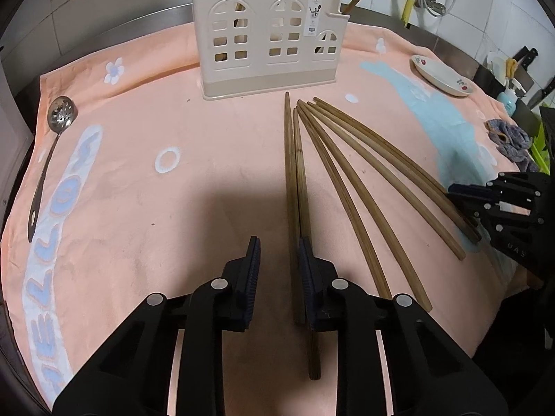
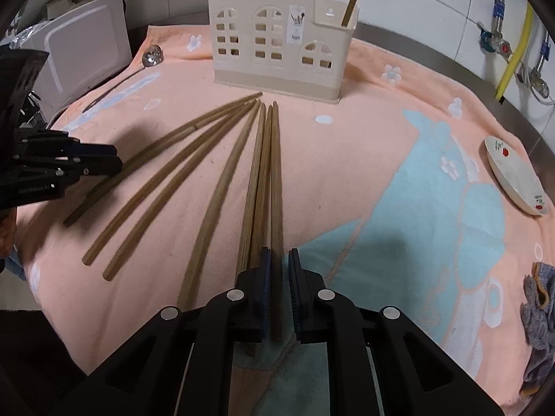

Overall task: Organize utensils
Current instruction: 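Move the left tool back to the chopsticks while the right tool returns too, then close the left tool on a chopstick while the right tool grasps another, then raise the left tool's chopstick into the holder while the right tool inserts its own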

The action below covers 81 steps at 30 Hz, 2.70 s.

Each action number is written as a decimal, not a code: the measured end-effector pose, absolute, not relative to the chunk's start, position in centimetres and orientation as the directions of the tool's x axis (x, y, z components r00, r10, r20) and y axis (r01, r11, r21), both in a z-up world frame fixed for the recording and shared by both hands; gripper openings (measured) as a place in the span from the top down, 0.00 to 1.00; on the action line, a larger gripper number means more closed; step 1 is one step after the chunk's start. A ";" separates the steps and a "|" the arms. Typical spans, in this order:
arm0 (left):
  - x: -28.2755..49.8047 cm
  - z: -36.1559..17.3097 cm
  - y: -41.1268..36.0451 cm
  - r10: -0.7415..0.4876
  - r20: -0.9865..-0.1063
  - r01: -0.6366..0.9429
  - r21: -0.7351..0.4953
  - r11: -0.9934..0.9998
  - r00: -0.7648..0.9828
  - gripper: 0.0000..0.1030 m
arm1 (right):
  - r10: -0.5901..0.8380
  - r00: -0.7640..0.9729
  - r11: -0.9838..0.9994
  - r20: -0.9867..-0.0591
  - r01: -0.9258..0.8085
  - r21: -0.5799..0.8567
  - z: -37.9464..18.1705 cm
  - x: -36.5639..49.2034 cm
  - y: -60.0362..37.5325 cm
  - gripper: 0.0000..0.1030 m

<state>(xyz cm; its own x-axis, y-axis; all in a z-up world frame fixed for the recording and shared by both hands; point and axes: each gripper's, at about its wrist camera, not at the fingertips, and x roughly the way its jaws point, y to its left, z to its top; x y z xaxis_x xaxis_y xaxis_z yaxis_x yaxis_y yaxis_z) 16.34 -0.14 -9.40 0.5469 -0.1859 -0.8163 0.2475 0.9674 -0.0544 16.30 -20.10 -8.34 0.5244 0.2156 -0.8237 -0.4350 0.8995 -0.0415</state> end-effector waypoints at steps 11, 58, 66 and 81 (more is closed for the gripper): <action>17.1 -10.1 -0.6 -0.173 -0.825 0.236 -0.050 0.970 0.538 0.83 | 0.224 0.530 0.900 -0.818 -0.435 -0.035 -8.4 16.1 -20.1 0.90; 17.7 2.9 0.8 -0.226 -0.604 0.259 -0.034 0.965 0.764 0.95 | 0.347 0.767 0.901 -0.540 -0.433 -0.036 7.7 18.7 -19.6 0.94; 19.7 7.7 0.8 -0.225 -0.545 0.273 0.008 0.962 0.808 0.95 | 0.399 0.775 0.886 -0.490 -0.464 -0.011 13.4 21.7 -19.7 0.94; 21.6 17.2 0.4 -0.188 -0.365 0.238 0.099 0.966 0.912 0.95 | 0.390 0.821 0.897 -0.418 -0.440 -0.027 18.6 25.6 -19.6 0.94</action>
